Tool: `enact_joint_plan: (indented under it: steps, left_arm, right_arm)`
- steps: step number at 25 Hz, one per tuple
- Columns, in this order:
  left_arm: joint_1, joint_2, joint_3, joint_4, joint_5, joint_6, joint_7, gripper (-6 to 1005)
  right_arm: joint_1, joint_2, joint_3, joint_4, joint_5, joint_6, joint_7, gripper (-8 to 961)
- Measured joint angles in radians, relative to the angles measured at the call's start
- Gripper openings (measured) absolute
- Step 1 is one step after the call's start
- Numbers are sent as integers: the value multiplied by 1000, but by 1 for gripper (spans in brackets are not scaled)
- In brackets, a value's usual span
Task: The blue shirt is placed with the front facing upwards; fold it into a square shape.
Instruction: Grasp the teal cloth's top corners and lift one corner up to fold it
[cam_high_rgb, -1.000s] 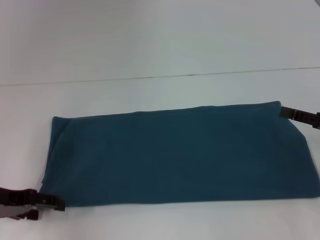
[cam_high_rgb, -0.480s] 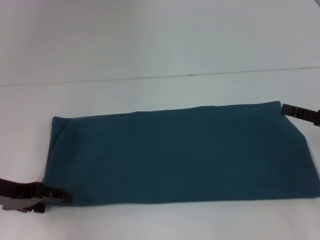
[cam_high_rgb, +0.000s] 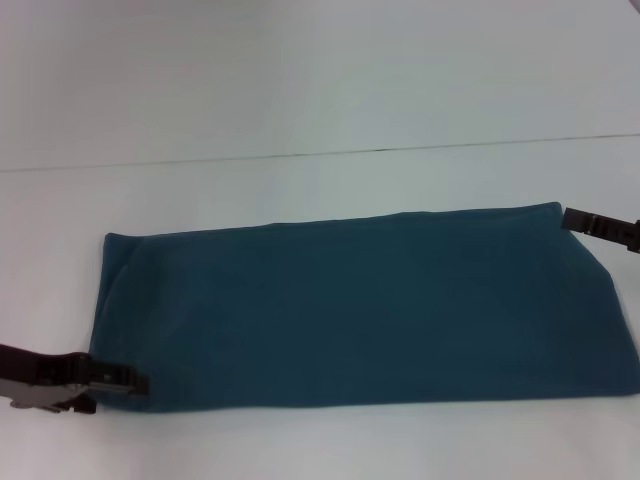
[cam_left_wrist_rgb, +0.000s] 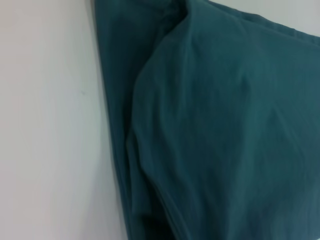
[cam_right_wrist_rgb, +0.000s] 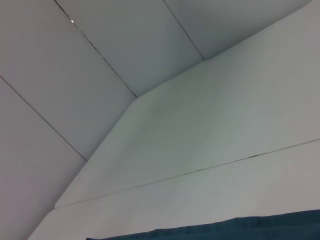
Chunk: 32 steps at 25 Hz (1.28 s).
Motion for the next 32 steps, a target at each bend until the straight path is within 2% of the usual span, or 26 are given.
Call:
enact_joint_plan:
  steps: [12, 32]
  left_arm:
    - [21, 8, -6, 9, 41, 21, -11, 906]
    - [-11, 9, 40, -22, 56, -5, -48, 903]
  right_arm:
    - [0, -1, 0, 0, 0, 3, 0, 545]
    - [0, -9, 1, 0, 0, 0, 5, 544]
